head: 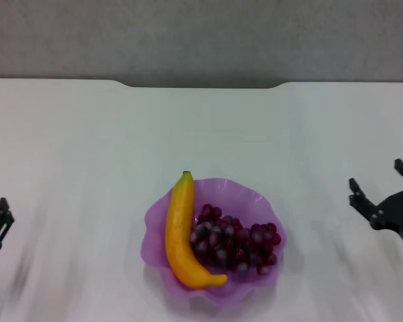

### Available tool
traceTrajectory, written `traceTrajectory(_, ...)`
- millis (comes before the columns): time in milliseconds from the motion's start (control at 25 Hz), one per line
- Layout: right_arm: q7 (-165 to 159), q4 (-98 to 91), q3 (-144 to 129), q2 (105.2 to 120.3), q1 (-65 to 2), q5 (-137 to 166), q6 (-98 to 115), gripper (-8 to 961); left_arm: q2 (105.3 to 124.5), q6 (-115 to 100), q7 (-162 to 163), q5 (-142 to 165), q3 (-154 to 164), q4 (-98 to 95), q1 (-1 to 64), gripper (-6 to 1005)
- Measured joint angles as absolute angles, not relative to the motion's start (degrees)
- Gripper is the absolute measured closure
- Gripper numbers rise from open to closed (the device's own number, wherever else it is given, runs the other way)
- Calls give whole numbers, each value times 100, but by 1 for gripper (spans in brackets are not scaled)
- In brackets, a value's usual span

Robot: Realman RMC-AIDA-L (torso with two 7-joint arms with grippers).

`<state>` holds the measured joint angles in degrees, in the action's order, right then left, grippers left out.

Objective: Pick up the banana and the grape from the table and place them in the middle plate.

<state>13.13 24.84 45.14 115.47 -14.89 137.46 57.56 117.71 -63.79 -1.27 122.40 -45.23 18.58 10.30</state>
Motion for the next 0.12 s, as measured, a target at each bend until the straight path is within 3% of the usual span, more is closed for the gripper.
traceTrajectory(120, 1312, 2378, 4574, 11538, -1470, 13686, 5864, 64, 11775, -6313, -94, 12011, -4551, 1877, 980, 107)
